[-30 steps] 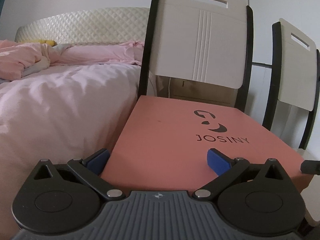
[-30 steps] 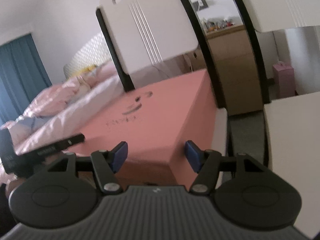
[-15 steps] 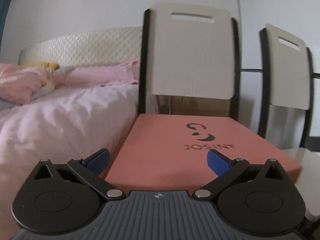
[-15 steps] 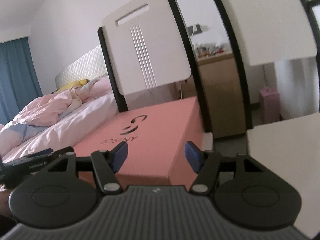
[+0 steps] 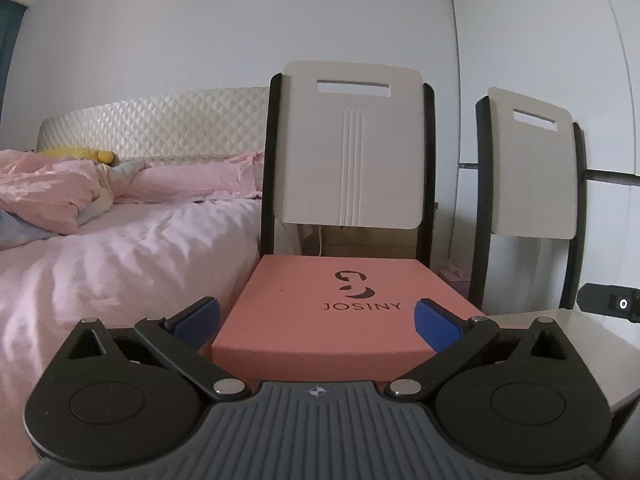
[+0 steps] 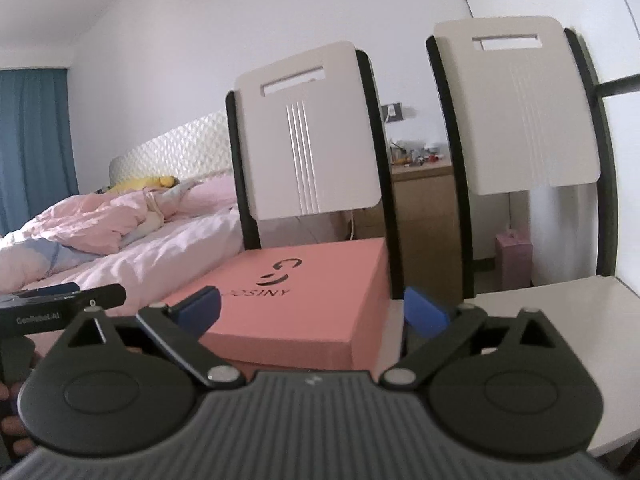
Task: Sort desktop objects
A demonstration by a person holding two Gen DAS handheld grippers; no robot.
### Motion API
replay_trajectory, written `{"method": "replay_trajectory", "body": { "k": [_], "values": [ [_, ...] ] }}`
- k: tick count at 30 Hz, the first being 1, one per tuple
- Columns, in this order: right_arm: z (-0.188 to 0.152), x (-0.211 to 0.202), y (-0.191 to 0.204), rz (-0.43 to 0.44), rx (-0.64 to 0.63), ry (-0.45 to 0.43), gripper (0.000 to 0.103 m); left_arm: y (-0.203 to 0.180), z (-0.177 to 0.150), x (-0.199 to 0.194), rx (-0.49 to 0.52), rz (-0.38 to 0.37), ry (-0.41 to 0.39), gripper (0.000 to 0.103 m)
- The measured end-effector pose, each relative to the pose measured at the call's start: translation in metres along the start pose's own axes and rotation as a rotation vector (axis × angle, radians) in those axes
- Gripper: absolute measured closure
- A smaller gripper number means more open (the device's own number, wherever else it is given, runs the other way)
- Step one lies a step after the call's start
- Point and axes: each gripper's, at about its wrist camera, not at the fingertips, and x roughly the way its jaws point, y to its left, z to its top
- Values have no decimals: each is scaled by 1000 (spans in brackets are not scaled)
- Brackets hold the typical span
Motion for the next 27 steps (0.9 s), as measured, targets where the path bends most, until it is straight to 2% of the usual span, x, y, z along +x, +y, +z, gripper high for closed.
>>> {"method": "replay_trajectory", "body": {
  "k": [1, 7, 14, 17, 23, 27],
  "values": [
    [0, -4, 1, -4, -6, -4, 0, -2, 1, -4, -5, -4, -6, 0],
    [-4, -20, 8, -31, -37, -15, 0, -12, 4, -23, -21, -34, -46, 0],
    [-15, -23, 14, -9, 39, -22, 0, -12, -10, -21, 35, -53, -111, 0],
    [-20, -21, 19, -41, 41, -36, 0, -5, -20, -13, 49, -57, -107, 0],
    [-25, -16, 21, -142, 35, -97, 0, 9, -25, 0, 3, -31, -76, 0],
    [-27, -7, 20, -164, 27, -84, 0, 13, -26, 3, -15, 0, -69, 0]
  ]
}}
